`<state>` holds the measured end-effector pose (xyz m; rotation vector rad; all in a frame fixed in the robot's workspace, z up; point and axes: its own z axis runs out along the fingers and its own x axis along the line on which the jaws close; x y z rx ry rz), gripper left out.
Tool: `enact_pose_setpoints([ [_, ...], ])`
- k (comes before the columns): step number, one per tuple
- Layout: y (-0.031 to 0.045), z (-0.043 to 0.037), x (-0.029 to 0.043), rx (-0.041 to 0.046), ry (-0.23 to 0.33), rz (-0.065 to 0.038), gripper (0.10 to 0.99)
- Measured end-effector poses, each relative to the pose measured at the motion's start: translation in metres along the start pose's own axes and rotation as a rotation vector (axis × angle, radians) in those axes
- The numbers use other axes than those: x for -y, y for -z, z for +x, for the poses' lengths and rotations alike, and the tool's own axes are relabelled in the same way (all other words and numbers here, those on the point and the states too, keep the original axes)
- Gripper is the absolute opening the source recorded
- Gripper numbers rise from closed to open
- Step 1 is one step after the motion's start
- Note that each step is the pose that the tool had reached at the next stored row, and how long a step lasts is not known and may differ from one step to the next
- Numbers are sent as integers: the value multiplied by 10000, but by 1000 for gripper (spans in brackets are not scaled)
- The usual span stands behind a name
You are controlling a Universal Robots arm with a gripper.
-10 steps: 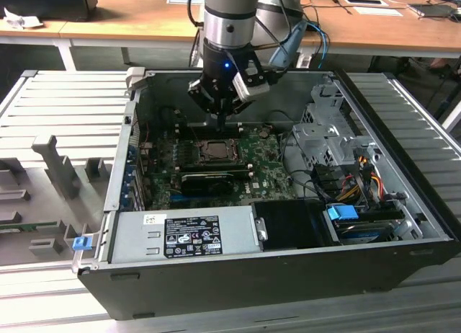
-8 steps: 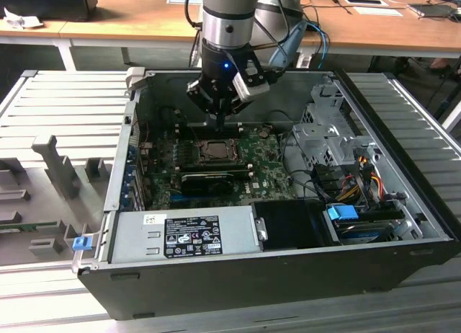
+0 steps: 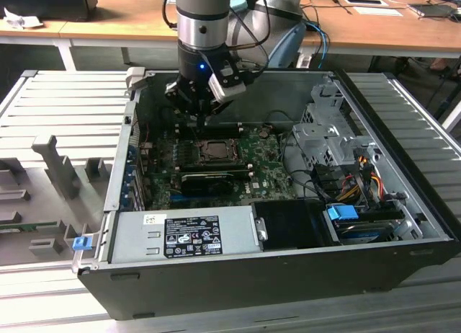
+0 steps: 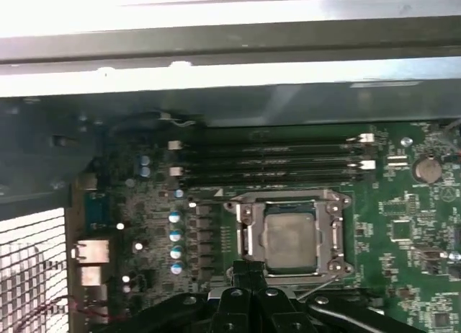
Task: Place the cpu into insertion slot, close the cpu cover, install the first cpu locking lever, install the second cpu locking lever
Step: 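Install the first cpu locking lever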
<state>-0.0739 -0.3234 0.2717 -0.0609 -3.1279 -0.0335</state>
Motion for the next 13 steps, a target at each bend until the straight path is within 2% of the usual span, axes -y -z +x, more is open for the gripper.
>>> enact_pose_setpoints([
  [3,-11,161,6,-1,34,0,106],
  [5,-21,230,9,-1,60,0,106],
  [6,-36,298,8,0,91,-1,106],
  [7,-50,339,-9,-4,123,2,106],
  [13,-106,363,-171,-6,271,3,106],
])
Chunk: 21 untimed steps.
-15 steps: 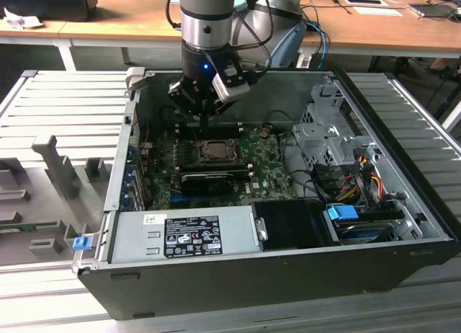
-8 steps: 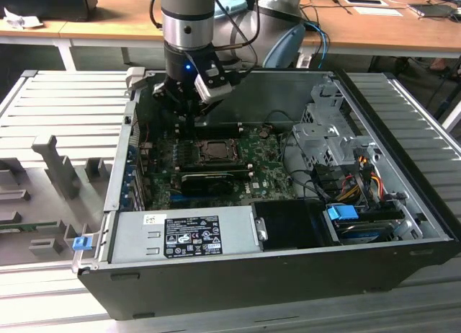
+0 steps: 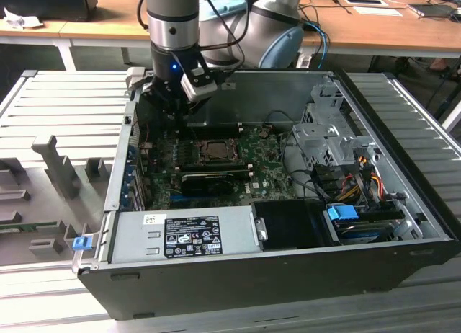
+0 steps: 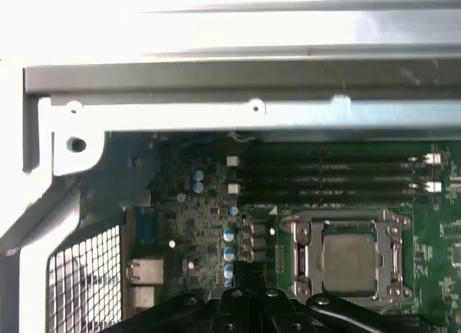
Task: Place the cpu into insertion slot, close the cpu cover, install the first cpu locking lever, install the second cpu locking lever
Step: 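Install the first cpu locking lever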
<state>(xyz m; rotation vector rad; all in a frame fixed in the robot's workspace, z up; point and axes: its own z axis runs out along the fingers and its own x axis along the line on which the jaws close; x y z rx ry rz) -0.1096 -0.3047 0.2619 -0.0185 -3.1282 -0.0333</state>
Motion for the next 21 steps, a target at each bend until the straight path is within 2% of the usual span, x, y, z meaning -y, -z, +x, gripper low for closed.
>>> enact_pose_setpoints([
  [3,-27,2,-131,-2,131,1,106],
  [6,-31,2,-169,-5,226,28,106],
  [9,-31,-70,-179,-6,268,40,106],
  [12,-28,-283,-182,-6,273,42,106],
  [14,-27,-359,-183,-6,271,41,106],
  [16,-26,-478,-185,-9,274,42,106],
  [19,-26,-588,-186,-9,279,42,106],
  [20,-26,-630,-186,-10,285,19,106],
  [21,-27,-639,-187,-9,318,-302,106],
])
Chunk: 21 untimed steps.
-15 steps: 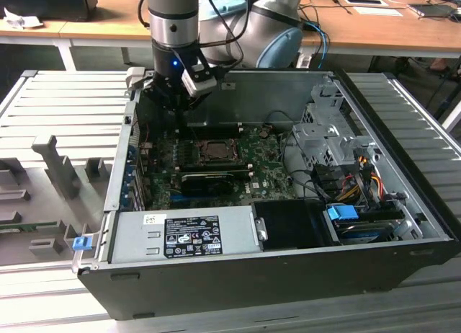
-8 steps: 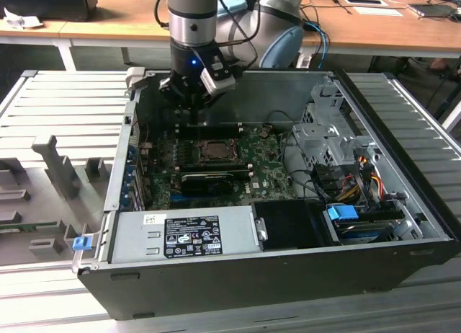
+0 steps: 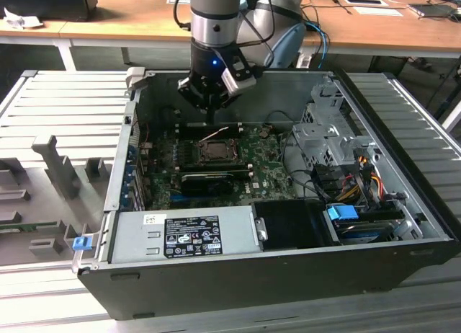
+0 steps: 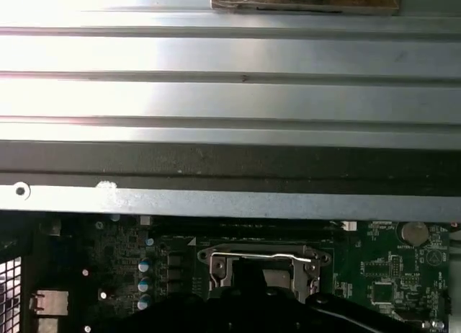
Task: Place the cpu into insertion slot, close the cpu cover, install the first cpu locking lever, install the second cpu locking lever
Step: 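Install the first cpu locking lever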
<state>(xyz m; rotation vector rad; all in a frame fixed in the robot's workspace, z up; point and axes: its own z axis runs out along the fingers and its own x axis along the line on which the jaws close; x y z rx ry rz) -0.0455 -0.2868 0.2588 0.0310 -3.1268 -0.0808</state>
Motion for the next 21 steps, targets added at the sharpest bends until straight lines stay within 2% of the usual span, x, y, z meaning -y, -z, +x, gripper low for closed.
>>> enact_pose_setpoints([
  [1,-5,-1,0,2,46,-197,106],
  [4,-75,-14,0,-8,399,-194,106],
  [5,-84,-35,0,-8,398,-221,106],
  [6,-106,-74,2,-3,402,-324,106],
  [8,-145,-86,5,0,403,-458,106],
  [9,-165,-87,5,8,405,-570,106],
  [14,-256,-88,37,7,405,-565,106],
  [21,-305,-156,44,7,405,-565,106],
])
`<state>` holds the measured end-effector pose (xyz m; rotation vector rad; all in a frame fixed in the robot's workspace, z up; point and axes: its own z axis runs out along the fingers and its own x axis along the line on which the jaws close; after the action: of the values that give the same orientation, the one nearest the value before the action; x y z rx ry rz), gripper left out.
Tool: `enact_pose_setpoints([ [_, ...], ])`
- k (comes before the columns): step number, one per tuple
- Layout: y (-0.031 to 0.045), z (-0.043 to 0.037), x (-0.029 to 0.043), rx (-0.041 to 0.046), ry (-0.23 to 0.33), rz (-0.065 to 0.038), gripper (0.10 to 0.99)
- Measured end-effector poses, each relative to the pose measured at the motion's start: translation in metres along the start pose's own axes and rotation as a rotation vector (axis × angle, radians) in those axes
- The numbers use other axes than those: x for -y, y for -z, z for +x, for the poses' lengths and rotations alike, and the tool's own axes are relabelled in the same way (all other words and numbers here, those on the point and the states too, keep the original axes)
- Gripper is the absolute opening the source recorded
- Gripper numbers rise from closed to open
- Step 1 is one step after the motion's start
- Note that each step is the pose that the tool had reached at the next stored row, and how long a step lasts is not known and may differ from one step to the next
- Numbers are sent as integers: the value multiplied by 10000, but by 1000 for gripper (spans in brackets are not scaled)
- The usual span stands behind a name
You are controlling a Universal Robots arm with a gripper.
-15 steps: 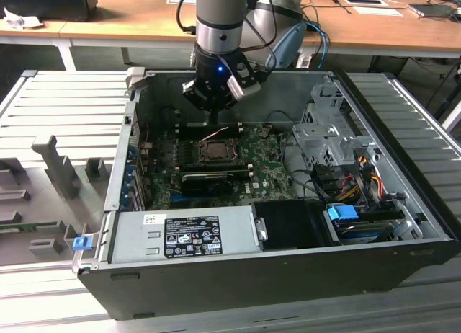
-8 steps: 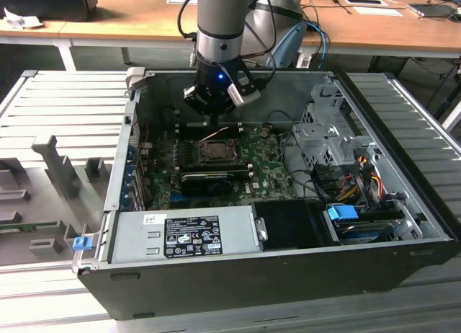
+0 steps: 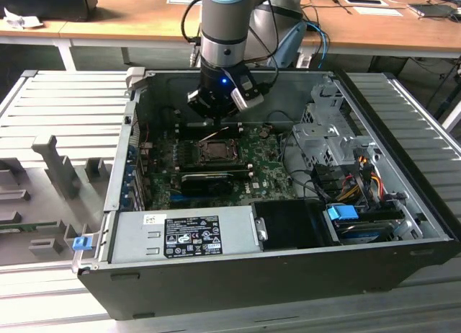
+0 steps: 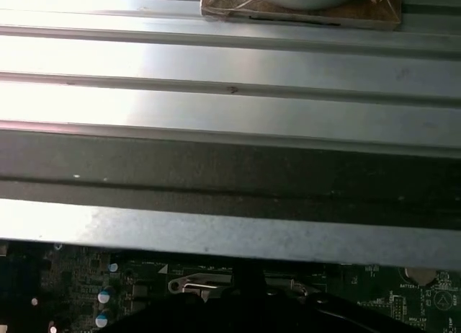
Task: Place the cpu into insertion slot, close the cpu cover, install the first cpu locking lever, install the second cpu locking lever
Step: 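Install the first cpu locking lever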
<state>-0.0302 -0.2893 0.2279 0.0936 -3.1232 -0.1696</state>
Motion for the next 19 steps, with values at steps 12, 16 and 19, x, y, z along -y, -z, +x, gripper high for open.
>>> enact_pose_setpoints([
  [12,-103,-112,18,0,1,-1,106],
  [16,-159,-160,27,1,-1,0,106],
  [19,-204,-169,32,1,-1,0,106],
])
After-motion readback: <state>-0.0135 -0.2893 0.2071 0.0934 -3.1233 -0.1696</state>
